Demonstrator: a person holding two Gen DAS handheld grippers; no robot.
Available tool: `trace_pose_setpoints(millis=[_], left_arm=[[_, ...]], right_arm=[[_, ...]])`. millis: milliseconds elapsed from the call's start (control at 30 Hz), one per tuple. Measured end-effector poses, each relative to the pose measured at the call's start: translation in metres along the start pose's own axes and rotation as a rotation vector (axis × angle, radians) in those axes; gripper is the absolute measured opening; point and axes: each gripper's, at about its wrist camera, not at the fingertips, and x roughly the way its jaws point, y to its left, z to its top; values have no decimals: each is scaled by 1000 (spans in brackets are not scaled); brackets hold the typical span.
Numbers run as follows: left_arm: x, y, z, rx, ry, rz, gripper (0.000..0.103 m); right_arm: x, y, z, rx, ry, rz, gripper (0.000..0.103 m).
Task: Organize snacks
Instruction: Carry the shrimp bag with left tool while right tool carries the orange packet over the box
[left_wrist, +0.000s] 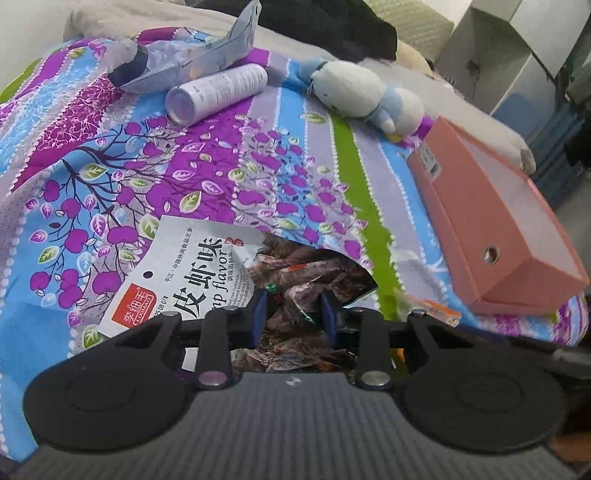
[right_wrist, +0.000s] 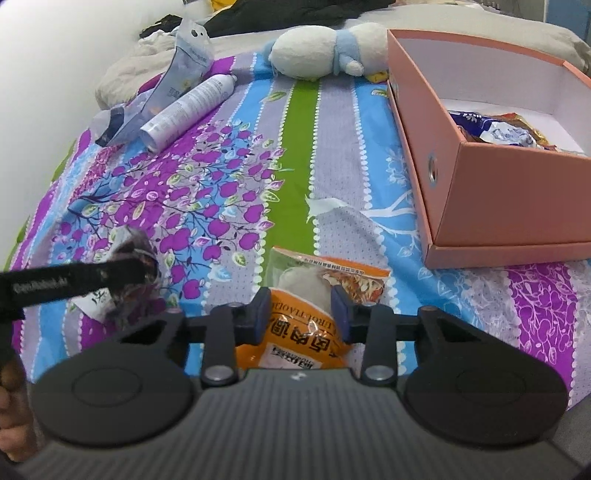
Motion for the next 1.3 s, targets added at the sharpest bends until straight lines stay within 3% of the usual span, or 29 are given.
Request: trace_pose_setpoints(millis=[67,167,233,267,500,633,967,1300], left_arm=[[-3,0,2,-6,-10,-7,35],[-6,-1,3,-13,-23,-18,35],[-7,-1,3,-18,-27,-30,35],[-7,-1,3,-20,-26,-30,35],[-8,1,2,-47,-31,-50,34],[-13,-4,4,-44,-38,-63,33],[-31,-23,19,-50,-58,-109,33],[-64,-65,58,-11,-135,-164,32]], right_arm=[[0,-1,-2,9,-3,-9,41],[2,-1,-6,9,10,-28,56],[5,0,-11,7,15,-80,83],[7,-3,-14,24,15,-75,84],[24,-3,-23,69,17,21,79],[24,4,-20,27,4,21,67],[-14,1,7,12,-55,7,64],[-71,-5,48,1,-161,8,64]])
